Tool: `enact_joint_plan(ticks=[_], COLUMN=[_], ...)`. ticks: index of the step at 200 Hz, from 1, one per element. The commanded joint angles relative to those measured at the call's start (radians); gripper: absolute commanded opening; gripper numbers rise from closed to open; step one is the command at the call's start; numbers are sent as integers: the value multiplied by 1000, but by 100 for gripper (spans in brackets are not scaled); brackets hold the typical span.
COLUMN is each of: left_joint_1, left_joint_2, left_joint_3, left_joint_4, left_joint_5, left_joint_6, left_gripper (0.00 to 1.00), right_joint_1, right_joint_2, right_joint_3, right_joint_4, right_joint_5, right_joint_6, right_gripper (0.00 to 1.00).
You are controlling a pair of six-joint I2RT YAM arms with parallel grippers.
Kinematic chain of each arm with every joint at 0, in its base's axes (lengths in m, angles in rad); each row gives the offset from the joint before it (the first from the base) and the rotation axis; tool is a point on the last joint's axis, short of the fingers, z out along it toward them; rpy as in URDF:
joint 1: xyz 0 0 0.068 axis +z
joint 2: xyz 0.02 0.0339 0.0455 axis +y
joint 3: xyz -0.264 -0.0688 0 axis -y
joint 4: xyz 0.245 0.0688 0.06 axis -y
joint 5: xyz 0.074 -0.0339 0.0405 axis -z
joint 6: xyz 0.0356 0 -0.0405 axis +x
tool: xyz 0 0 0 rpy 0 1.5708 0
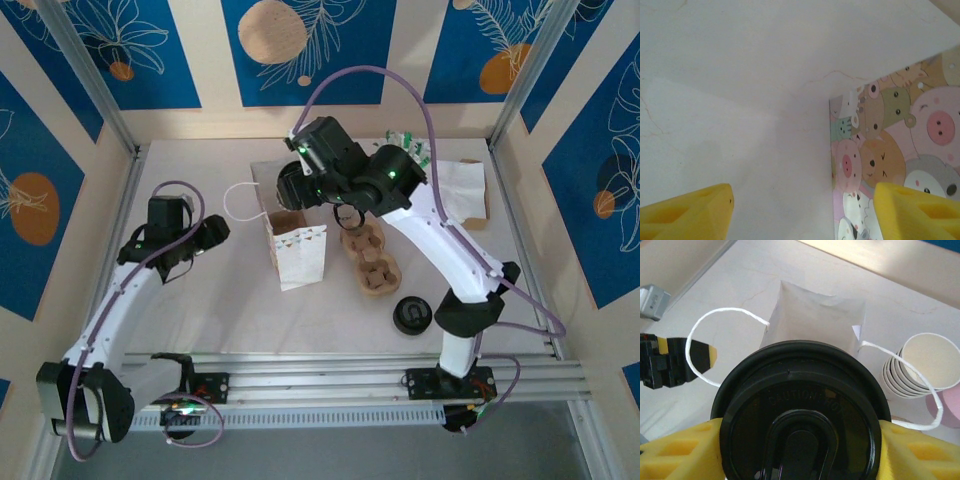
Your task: Pack the takeout coffee
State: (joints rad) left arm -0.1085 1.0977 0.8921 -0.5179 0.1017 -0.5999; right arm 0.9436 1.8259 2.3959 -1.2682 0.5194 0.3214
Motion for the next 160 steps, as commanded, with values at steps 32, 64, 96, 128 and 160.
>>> enact_joint_plan(ticks=[32, 64, 96, 128, 160], left_joint_1=[59, 60, 60, 61, 59], left_joint_2=[159, 275, 420, 561, 679], left_joint_3=[61, 102, 169, 242, 308], left_joint_4=[170, 265, 381, 470, 572], left_joint_5=[30, -8, 67, 102, 242], left_joint_6=[-255, -291, -309, -296, -284], left_gripper=[71, 69, 66, 64, 62], right_joint_1=[-5, -4, 10, 18, 24], right_joint_2=[75, 128, 181, 221, 236], right_joint_3=[40, 68, 119, 157, 158], right_joint_4=[-64, -91, -134, -170, -186], right_joint_5=[-35, -35, 6, 11, 4], right_joint_6=[-5, -3, 21, 57, 87], right_gripper=[59, 59, 59, 59, 58])
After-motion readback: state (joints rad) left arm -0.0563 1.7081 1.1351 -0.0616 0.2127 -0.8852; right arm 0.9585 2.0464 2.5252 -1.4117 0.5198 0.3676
